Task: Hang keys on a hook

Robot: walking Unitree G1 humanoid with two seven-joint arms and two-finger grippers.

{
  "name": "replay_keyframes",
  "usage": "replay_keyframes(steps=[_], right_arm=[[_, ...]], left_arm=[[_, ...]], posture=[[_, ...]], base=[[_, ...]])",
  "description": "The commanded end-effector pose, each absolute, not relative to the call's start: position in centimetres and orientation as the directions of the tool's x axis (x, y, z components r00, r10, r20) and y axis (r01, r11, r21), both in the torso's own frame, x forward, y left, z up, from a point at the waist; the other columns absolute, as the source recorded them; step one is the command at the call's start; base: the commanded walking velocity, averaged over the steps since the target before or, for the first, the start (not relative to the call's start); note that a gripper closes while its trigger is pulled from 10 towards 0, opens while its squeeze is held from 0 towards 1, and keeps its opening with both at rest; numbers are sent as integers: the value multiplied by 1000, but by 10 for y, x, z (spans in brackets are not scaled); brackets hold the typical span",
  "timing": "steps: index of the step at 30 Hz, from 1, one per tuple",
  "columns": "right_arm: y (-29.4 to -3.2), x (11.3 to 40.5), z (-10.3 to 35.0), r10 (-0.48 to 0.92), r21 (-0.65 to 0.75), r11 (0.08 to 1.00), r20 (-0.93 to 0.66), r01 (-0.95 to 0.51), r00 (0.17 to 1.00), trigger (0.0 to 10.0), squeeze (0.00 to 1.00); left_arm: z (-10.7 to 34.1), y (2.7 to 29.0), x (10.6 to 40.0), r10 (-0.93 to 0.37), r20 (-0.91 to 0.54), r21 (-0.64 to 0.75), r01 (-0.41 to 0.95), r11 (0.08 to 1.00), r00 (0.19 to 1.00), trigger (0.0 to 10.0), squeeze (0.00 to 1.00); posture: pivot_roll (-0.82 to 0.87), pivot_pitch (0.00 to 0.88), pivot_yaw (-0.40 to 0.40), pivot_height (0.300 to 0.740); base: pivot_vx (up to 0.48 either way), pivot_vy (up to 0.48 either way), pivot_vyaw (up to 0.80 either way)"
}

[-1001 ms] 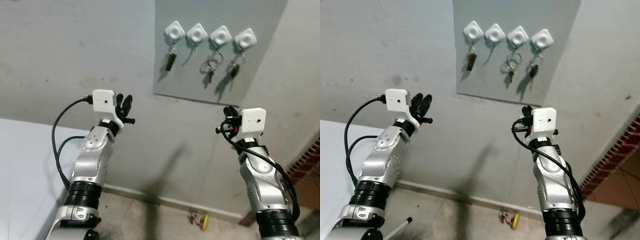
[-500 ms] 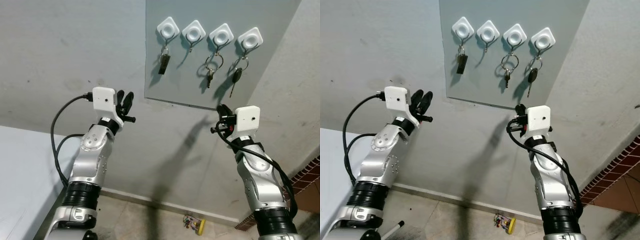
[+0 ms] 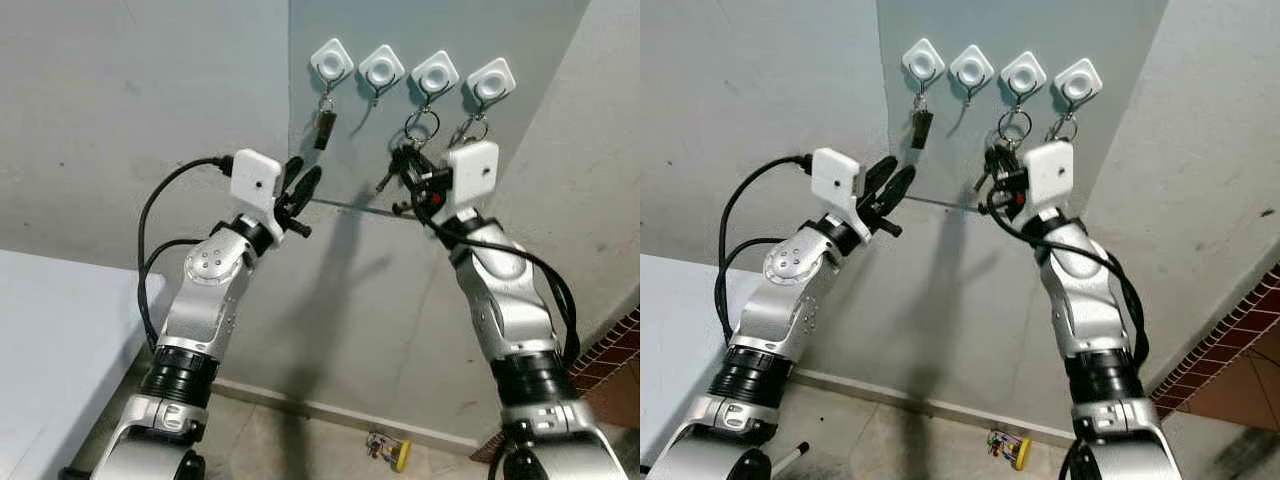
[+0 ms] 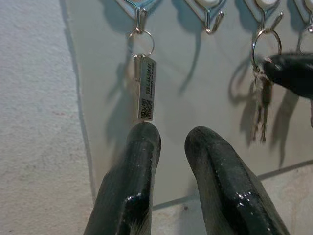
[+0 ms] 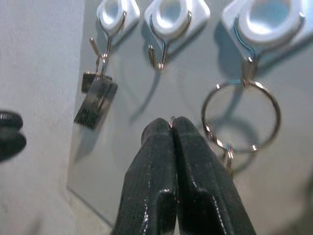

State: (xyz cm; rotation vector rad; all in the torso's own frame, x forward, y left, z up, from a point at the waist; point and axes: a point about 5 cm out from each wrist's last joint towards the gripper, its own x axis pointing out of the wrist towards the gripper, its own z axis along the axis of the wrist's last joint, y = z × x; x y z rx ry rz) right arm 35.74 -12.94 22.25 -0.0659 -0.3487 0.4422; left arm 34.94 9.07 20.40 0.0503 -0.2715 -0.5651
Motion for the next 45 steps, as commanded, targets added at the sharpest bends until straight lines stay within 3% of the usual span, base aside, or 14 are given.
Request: replay_keyframes(steps=[1, 35, 45], right_arm=[[-129, 361, 232, 434, -123, 900, 350, -419, 830, 10000, 0], [-111, 379, 267, 486, -140, 868, 438, -477, 756, 10000, 0], [-108, 382, 263, 549, -299, 834, 363, -464, 753, 10000, 0]], left_arm=[[215, 86, 350, -559, 258, 161, 535, 829, 788, 10000, 0], [230, 84, 353, -555, 303, 170, 529, 831, 775, 10000, 0], [231, 88, 353, -540, 311, 159, 517, 841, 782, 10000, 0]], posture=[[-66, 0, -15, 740], [-45, 0, -31, 740], [-39, 0, -37, 740]], base=[[0, 0, 0], [0, 0, 0], [0, 0, 0]])
